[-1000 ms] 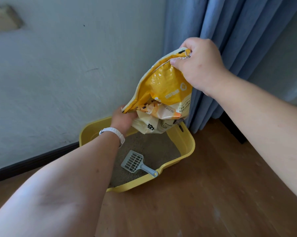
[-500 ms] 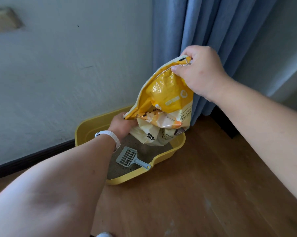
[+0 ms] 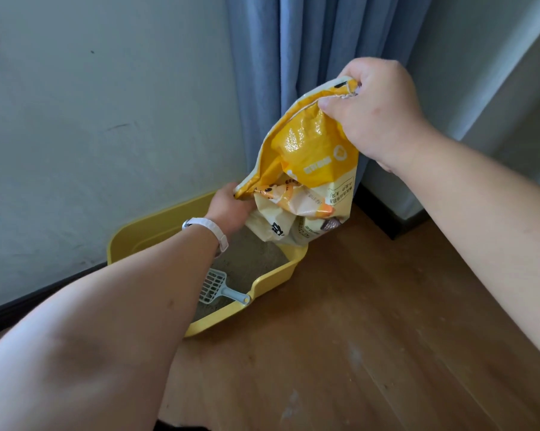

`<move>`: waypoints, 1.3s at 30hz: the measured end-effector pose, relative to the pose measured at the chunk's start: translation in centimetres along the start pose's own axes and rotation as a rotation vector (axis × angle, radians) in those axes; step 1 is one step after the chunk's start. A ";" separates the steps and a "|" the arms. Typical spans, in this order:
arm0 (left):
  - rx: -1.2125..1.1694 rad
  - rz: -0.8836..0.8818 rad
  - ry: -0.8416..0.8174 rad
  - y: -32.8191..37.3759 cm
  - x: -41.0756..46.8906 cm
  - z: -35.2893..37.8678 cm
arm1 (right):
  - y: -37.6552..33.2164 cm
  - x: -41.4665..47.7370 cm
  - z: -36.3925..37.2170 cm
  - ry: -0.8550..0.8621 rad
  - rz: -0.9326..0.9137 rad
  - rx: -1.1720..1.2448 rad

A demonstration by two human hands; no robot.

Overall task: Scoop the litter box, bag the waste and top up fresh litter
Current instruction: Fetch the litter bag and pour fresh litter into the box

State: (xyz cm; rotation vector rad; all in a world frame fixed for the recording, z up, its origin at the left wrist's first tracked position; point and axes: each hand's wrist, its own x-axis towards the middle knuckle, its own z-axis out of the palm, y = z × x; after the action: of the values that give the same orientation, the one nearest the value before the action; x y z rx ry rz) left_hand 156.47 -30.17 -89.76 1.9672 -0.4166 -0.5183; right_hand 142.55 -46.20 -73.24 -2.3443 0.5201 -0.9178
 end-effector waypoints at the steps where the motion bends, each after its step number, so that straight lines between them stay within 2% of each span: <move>1: 0.003 0.009 0.014 0.3 0.2 0.0 | 0.1 0.1 -0.2 0.010 0.004 0.009; 8: 0.015 0.062 0.118 1.2 1.2 -2.1 | -0.3 0.0 0.0 0.035 0.024 0.072; 16: 0.010 -0.020 0.145 -1.0 0.6 -5.7 | -2.6 -0.4 2.9 -0.027 -0.020 0.088; 19: -0.002 -0.067 0.105 -1.8 0.0 -6.2 | -3.0 -0.6 3.7 -0.047 -0.032 0.082; 29: 0.039 -0.043 -0.032 -1.3 -0.4 -3.2 | -1.1 -1.1 1.8 -0.028 -0.003 0.043; 39: 0.119 0.032 0.014 1.8 0.0 -0.2 | 3.4 -2.5 -1.5 0.054 0.119 0.063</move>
State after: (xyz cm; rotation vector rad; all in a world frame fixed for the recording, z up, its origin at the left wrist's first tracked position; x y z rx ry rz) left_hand 156.48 -30.80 -88.02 2.0734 -0.4790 -0.4689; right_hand 139.24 -48.01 -75.68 -2.2125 0.6360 -0.9301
